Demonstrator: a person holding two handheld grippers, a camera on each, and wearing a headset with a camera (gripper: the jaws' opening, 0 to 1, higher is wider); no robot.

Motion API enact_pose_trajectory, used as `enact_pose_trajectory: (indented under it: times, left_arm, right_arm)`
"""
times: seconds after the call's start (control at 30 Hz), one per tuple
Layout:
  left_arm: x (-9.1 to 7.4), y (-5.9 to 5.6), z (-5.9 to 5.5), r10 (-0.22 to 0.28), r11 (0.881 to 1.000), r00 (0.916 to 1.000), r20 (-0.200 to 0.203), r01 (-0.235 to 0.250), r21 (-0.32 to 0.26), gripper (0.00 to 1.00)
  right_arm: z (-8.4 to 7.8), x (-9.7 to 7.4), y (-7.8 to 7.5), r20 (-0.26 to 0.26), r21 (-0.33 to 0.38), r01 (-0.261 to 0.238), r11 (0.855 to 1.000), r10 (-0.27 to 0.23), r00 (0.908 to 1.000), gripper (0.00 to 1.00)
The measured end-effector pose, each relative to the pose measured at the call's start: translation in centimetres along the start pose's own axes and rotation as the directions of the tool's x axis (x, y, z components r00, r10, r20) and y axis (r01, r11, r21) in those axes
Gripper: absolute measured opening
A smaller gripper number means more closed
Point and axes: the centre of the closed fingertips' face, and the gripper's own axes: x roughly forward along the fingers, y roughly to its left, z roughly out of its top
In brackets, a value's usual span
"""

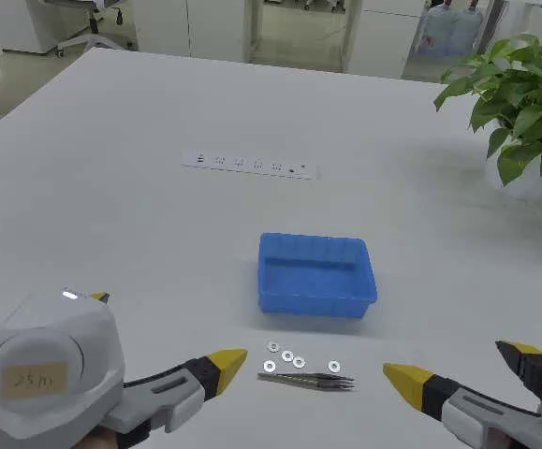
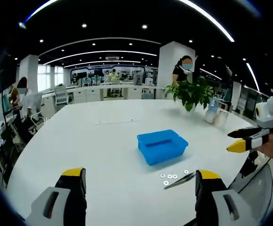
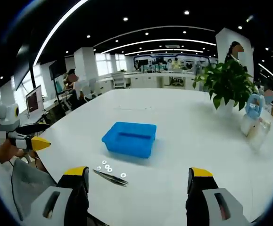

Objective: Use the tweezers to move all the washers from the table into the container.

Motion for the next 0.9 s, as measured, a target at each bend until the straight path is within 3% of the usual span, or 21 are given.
enact_pose_trajectory:
  times: [0.9]
  left_arm:
    - [-0.12,0.17,-0.05,0.01,1.0,0.9999,-0.001,-0.01,0.002,0.99]
  right_arm:
    - [0.01,-0.08,0.12,-0.006,-0.038,0.008,0.999,-0.008,0.9999,0.86]
